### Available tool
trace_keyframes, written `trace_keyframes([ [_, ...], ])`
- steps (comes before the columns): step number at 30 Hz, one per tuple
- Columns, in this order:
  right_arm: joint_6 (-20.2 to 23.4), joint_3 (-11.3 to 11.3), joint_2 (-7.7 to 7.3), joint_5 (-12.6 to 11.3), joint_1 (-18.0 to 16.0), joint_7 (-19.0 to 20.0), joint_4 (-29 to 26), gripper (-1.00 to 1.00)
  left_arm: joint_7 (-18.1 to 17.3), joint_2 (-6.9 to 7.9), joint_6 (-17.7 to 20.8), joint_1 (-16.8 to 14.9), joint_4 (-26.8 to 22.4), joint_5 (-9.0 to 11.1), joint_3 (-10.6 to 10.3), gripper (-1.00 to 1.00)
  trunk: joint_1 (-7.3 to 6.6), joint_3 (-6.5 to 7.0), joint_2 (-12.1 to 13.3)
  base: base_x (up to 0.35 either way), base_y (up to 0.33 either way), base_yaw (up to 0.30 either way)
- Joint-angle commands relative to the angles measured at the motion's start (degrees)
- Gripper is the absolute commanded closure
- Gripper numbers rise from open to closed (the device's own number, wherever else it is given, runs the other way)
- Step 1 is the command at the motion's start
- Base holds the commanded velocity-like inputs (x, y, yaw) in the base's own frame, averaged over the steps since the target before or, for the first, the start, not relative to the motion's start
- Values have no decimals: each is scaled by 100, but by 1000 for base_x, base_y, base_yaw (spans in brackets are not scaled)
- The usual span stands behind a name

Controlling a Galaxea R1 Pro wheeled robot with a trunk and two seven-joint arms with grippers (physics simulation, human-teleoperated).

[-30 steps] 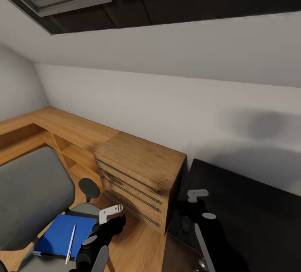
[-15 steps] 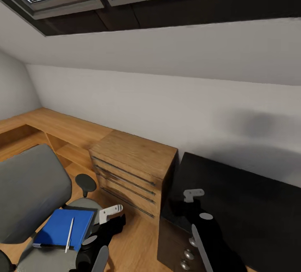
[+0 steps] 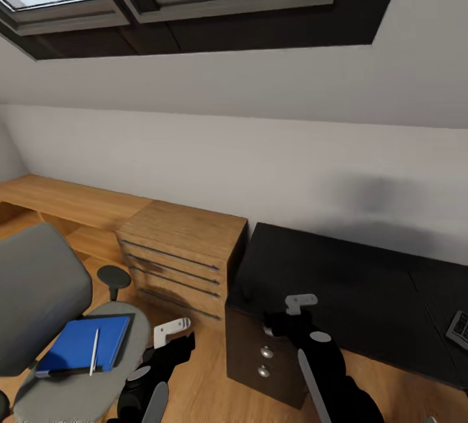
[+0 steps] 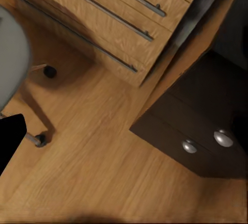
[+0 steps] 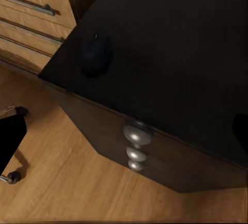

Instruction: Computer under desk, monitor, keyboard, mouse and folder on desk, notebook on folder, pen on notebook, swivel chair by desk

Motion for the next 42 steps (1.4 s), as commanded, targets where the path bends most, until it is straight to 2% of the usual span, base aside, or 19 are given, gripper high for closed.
trace_keyframes([
  [1,12,9,-1,20,-6,-21,-2,-100,55,1,14,-4,-10,62,-6,-100,-1,-7,-11,-339,0,-267],
  [8,-463,2,-7,39,-6,-35,186,-100,77,5,14,-4,4,62,1,-100,-1,14,-11,-339,0,-267],
  [11,-795,-7,-19,45,-6,-42,317,-100,101,19,8,-5,15,44,2,-100,-1,16,-11,-339,0,-267],
  [19,-1006,-44,-51,46,-6,-44,602,-100,99,39,-2,-8,278,26,10,-100,-1,17,-11,-339,0,-224],
  [21,-1020,-47,-54,43,-6,-44,721,-100,91,72,-6,-8,345,29,11,-100,-1,17,-11,-339,0,-105],
  [27,-1236,-59,-66,43,20,-44,1223,-100,67,298,-74,-8,895,31,9,-100,-1,17,-11,-238,0,-34],
  [30,-1525,-60,-118,45,71,-50,1524,-100,60,348,-289,-8,1300,32,6,-100,-1,17,-11,-65,0,-8],
  [32,-1908,-58,-206,46,103,-52,1924,-100,54,381,-720,-10,1828,31,8,-100,-1,17,-11,-27,0,-3],
  [34,-2124,-56,-232,46,111,-52,2162,-100,48,400,-995,-11,2122,32,10,-100,-1,17,-11,-15,0,-2],
  [38,-2880,-56,-271,43,125,-56,2821,-100,36,521,-1839,-11,2976,25,-6,-100,-1,17,-11,-6,0,-1],
  [39,-3313,-58,-280,45,142,-60,3090,-100,32,543,-2135,-12,3294,22,-14,-100,-1,17,-11,-2,0,0],
  [40,-3559,-59,-283,45,153,-62,3249,-100,29,551,-2273,-12,3452,22,-17,-100,-1,17,-11,-2,0,0],
  [42,-4355,-60,-291,46,178,-63,3863,-100,27,569,-2631,-11,3960,24,-22,-100,-1,17,-11,-1,0,0],
])
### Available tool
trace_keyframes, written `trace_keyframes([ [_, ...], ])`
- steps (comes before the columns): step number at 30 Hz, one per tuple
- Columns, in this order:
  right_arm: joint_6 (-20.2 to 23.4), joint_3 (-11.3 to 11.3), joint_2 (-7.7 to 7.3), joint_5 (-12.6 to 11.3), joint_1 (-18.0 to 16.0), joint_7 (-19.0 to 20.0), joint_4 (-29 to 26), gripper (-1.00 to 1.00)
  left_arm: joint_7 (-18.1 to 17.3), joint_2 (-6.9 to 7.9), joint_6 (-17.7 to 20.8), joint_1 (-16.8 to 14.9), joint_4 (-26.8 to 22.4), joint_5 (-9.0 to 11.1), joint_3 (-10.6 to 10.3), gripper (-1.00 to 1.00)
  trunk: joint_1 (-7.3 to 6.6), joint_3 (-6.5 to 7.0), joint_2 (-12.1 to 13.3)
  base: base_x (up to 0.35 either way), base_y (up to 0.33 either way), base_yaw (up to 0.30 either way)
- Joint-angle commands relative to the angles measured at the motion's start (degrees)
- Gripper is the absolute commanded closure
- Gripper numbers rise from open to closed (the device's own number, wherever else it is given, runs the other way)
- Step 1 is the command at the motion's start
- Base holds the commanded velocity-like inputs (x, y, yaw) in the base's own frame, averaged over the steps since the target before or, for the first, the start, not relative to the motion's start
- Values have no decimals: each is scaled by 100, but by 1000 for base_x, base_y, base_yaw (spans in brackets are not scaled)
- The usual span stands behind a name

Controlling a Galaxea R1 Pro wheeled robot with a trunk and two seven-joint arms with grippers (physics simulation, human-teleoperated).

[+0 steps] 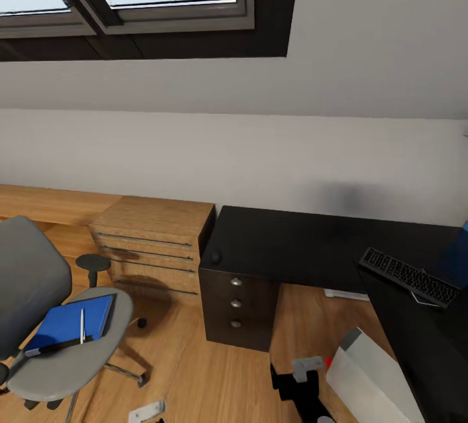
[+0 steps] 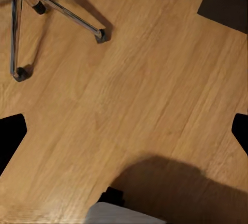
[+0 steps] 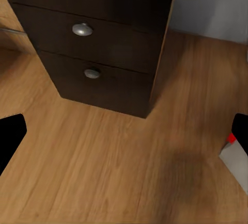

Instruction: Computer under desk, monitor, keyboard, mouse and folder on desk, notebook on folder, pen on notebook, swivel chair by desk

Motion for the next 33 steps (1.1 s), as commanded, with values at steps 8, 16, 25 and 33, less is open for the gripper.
trace_keyframes([
  [8,-1104,-11,-6,22,10,-70,1176,-100,53,2,-382,-5,800,29,-29,-100,2,-9,-10,0,0,0],
  [16,-2269,-104,-33,12,12,-104,2384,-100,54,2,-1298,-6,1648,20,-74,-100,2,-9,-10,0,0,0],
  [25,-2351,-110,-25,1,12,-104,2514,-100,47,2,-1348,-5,1703,20,-76,-100,2,-9,-10,0,0,0],
  [33,-2364,-110,-23,0,12,-104,2524,-100,38,-8,-1352,-5,1710,20,-82,-100,2,-9,-10,-165,82,0],
])
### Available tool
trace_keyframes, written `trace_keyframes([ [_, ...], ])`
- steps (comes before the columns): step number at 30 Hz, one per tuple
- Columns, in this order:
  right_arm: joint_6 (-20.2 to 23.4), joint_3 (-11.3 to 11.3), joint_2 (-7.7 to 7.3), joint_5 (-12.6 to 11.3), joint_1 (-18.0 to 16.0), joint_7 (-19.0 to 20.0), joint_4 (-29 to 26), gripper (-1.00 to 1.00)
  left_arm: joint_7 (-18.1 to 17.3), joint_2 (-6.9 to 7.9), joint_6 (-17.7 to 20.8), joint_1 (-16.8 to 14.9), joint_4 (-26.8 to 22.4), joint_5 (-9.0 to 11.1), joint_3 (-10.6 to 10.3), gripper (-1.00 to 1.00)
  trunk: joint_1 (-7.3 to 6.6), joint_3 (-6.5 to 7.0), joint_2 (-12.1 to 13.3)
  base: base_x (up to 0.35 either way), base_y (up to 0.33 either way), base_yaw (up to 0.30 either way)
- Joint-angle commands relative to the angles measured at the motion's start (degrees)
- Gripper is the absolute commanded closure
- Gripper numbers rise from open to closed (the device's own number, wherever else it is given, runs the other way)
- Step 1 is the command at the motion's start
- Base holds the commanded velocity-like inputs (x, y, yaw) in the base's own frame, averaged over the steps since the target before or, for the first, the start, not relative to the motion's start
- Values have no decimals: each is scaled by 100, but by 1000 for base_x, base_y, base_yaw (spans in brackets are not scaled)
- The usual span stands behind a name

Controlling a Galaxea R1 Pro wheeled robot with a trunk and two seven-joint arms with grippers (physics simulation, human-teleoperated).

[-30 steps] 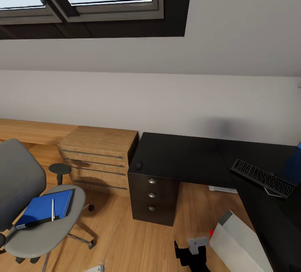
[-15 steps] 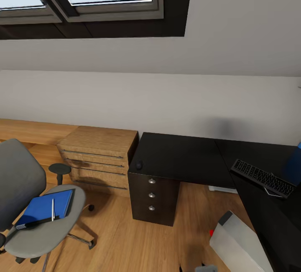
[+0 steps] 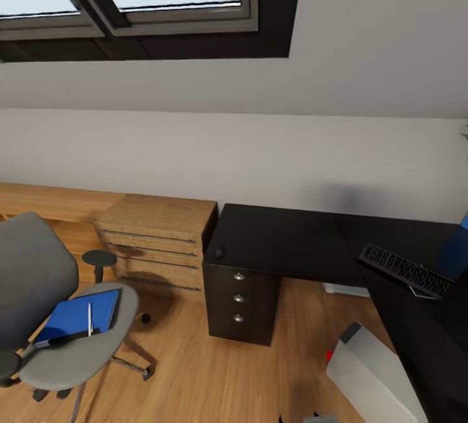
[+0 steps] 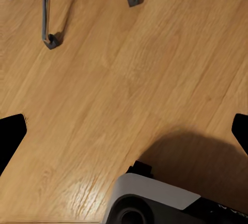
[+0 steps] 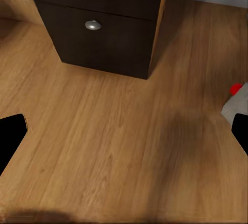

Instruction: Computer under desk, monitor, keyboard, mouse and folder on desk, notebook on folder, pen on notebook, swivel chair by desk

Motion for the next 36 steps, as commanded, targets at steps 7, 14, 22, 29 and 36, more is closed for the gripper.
trace_keyframes([
  [7,-16,26,3,21,-5,-42,16,-100,36,3,-31,-6,60,61,-53,-100,-1,-10,-10,-279,149,0],
  [14,-17,32,13,21,-5,-42,64,-100,36,3,-31,-6,91,61,-59,-100,-1,-10,-10,-299,137,0],
  [22,-17,35,15,28,-5,-42,74,-100,36,-5,-31,-6,283,58,-170,-100,-1,-10,-10,-330,-34,0],
  [29,-22,36,10,30,-5,-42,75,-100,43,-6,-31,-7,310,60,-308,-100,-1,-10,-10,-337,-33,0],
  [36,-23,35,6,30,-5,-37,75,-100,44,-6,-31,-7,316,61,-347,-100,-1,-10,-10,-339,-1,0],
])
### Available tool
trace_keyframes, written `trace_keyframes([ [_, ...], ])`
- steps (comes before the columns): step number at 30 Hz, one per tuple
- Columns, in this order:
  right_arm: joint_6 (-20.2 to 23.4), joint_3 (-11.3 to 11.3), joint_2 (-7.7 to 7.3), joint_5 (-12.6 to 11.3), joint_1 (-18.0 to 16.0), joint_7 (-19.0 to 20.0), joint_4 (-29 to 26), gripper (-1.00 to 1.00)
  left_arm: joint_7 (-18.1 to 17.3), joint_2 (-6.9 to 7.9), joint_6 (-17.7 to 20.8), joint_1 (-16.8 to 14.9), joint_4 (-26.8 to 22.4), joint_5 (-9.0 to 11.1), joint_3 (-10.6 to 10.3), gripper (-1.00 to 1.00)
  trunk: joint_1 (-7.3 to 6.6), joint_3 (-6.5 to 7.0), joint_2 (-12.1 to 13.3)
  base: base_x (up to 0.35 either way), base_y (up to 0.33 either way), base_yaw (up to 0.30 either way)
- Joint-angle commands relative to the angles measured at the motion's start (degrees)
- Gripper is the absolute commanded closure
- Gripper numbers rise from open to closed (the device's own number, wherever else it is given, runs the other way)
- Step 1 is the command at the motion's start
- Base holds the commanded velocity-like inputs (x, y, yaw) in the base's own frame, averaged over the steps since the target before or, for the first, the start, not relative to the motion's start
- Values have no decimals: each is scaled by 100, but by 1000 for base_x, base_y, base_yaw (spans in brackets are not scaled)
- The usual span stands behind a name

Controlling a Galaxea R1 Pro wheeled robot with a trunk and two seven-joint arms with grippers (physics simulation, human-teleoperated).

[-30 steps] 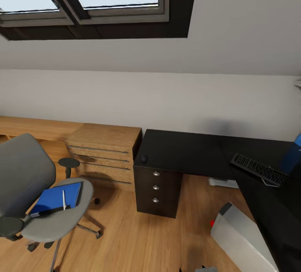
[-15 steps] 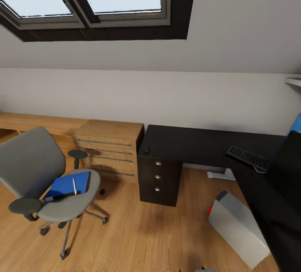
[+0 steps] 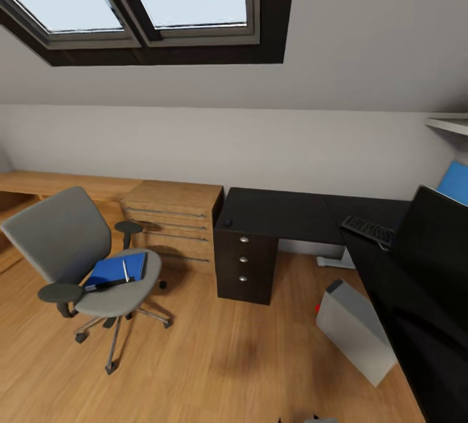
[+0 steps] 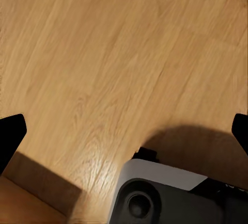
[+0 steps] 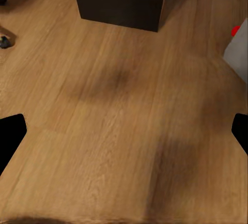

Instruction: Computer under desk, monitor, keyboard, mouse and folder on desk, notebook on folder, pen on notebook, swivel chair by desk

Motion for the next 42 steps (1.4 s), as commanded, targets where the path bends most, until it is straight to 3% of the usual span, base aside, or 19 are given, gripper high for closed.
trace_keyframes([
  [1,-10,27,-2,22,-5,-41,6,-100,36,4,-29,-5,2,61,-49,-100,-2,-10,-10,-339,0,0],
  [30,-15,35,2,37,-5,-37,75,-100,36,4,-29,-5,2,61,-50,-100,-2,-10,-10,-339,0,-3],
  [42,-15,40,-2,40,-5,-23,75,-100,36,4,-31,-5,2,61,-50,-100,-2,-10,-10,-338,-28,-240],
])
